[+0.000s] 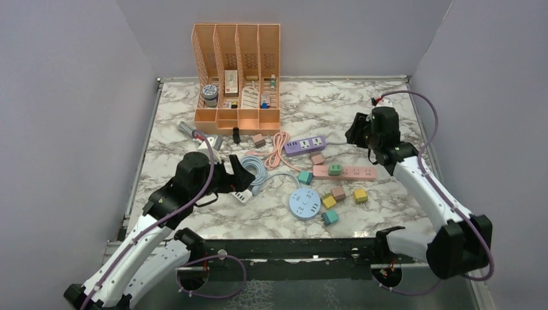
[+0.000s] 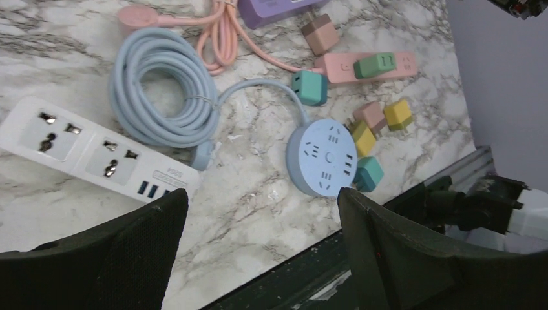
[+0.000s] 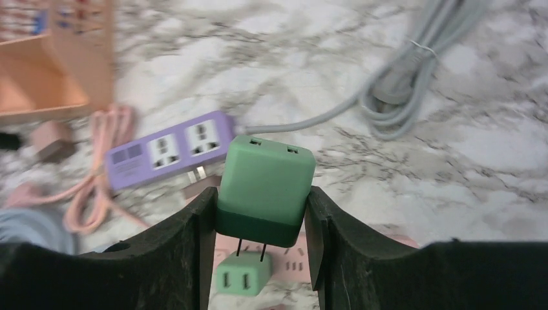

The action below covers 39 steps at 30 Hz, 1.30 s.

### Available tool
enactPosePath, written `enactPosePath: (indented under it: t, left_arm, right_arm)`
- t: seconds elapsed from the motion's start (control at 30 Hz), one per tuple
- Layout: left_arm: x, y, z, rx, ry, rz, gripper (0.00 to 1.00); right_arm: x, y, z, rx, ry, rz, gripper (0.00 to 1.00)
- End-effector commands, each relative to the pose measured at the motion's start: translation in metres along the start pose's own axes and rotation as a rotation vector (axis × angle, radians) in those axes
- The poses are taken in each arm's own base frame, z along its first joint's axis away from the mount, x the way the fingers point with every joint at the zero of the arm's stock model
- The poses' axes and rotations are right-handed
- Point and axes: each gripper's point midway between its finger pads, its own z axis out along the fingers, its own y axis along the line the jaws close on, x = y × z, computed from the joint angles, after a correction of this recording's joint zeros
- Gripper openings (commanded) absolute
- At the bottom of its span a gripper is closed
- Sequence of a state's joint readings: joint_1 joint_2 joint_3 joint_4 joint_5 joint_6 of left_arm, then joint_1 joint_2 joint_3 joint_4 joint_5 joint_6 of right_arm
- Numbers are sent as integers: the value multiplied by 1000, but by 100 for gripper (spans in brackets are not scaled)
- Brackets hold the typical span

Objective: Insert the plug

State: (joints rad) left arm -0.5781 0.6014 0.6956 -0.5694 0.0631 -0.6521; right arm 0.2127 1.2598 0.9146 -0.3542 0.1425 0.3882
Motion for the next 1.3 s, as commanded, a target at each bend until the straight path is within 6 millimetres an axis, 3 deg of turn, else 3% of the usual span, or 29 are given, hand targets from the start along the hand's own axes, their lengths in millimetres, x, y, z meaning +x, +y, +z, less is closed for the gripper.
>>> enactPosePath:
  t: [0.0, 0.13, 0.27, 0.43, 0.53, 0.67, 0.93, 1.27]
  left_arm:
    - [-5, -60, -5, 231, 120, -61, 89]
    - [-24, -94, -3, 350, 129, -132, 88]
    - [-52, -127, 3, 481, 76, -233, 88]
    - [-67, -149, 22, 517, 115, -381, 87]
    - [-68, -164, 31, 539, 138, -399, 87]
    - [-55, -182, 48, 542, 219, -392, 85]
    - [-39, -211, 58, 602, 327, -339, 81]
    - [-1, -205, 77, 520, 453, -304, 48]
  right_arm:
    - [-2, 54, -51, -285, -64, -144, 31]
    - [1, 95, -98, -543, -121, -215, 27]
    - [19, 132, -142, -839, -155, -373, 24]
    - [32, 153, -178, -1055, -176, -463, 24]
    - [40, 156, -185, -1105, -181, -532, 24]
    - [44, 160, -189, -1136, -193, -582, 24]
    - [49, 164, -184, -1120, -177, -626, 24]
    - [54, 166, -186, -1139, -172, -647, 24]
